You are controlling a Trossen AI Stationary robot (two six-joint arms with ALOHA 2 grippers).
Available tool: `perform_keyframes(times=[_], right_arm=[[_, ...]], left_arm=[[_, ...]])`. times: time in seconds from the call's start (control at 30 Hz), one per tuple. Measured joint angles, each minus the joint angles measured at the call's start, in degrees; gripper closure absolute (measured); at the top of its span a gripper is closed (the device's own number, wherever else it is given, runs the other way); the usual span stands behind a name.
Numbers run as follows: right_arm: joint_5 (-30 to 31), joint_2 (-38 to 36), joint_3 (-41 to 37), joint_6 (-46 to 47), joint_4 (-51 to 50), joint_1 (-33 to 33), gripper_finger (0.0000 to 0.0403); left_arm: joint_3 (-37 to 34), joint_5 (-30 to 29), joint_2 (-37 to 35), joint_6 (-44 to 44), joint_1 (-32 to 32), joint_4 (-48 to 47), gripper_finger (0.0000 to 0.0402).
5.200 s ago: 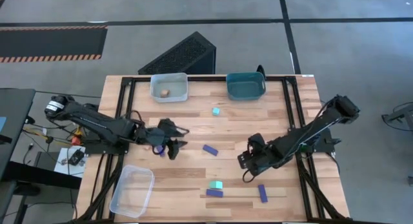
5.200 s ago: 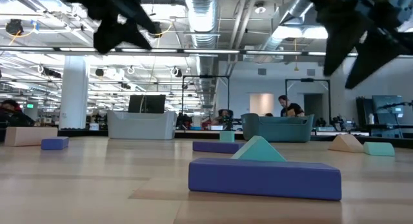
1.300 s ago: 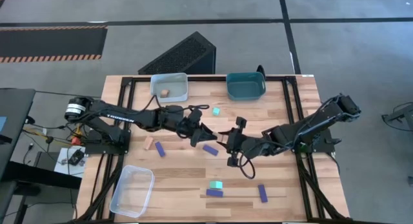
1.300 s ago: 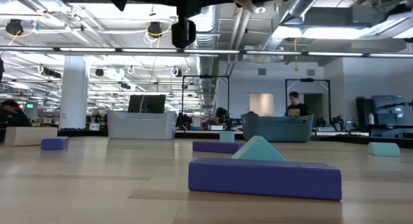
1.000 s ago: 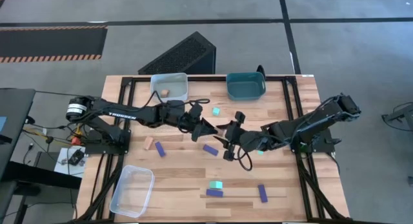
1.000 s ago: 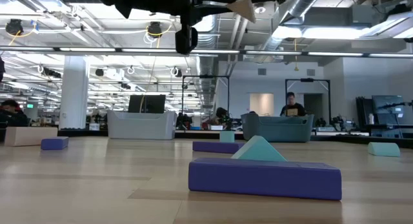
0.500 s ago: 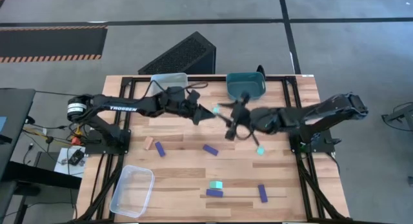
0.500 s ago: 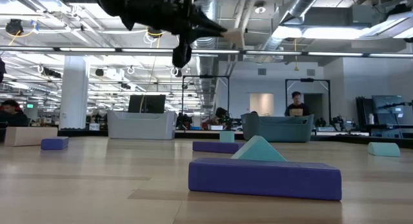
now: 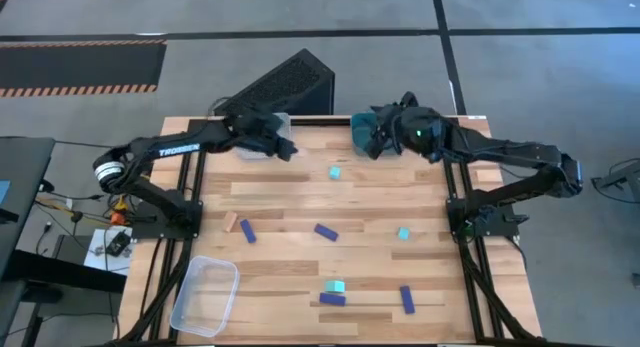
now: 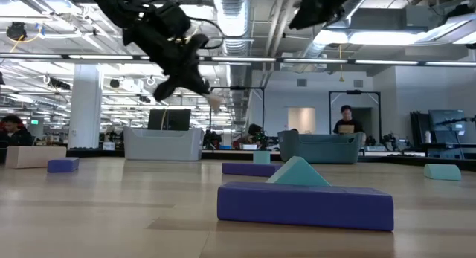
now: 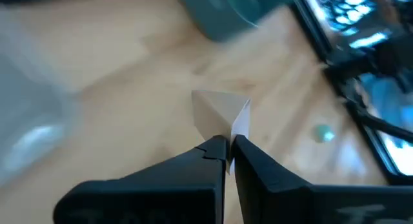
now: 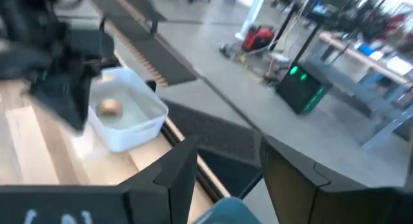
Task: Sort & place blocks by color
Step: Put the right brown block into the white bin, then put the brown block into the white bin
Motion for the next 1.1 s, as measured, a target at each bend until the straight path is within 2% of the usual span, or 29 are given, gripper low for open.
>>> perform_keyframes(times=[0.23, 0.5, 0.6, 0.77, 0.93, 1.1], right_arm=[[-12.89, 3.32, -0.03, 0.46, 1.04, -9.62, 0.0214], [-21.18, 6.54, -0.04, 4.57, 2.59, -14.73, 0.0201], [-22.65, 6.9, -0.03, 5.66, 3.26, -14.46, 0.0194], [-23.02, 6.92, -0.03, 6.17, 3.61, -13.62, 0.0187], [-23.03, 6.53, -0.03, 12.78, 1.2, -12.45, 0.0184], [-23.06, 7.2, -2.05, 20.04, -1.08, -11.05, 0.0184]], left_arm=[[0.04, -7.72, -2.79, 3.25, 8.05, -5.78, 0.0401], [0.02, -16.9, 0.03, 1.82, 11.92, -13.55, 0.0398], [0.02, -18.63, 0.47, 2.85, 11.93, -14.32, 0.0375], [0.04, -18.7, 0.39, 2.97, 11.92, -16.61, 0.0303], [0.02, -16.81, -0.06, 3.85, 11.35, -22.47, 0.0251], [0.02, -19.78, -3.03, 3.2, 2.49, -32.23, 0.0243]])
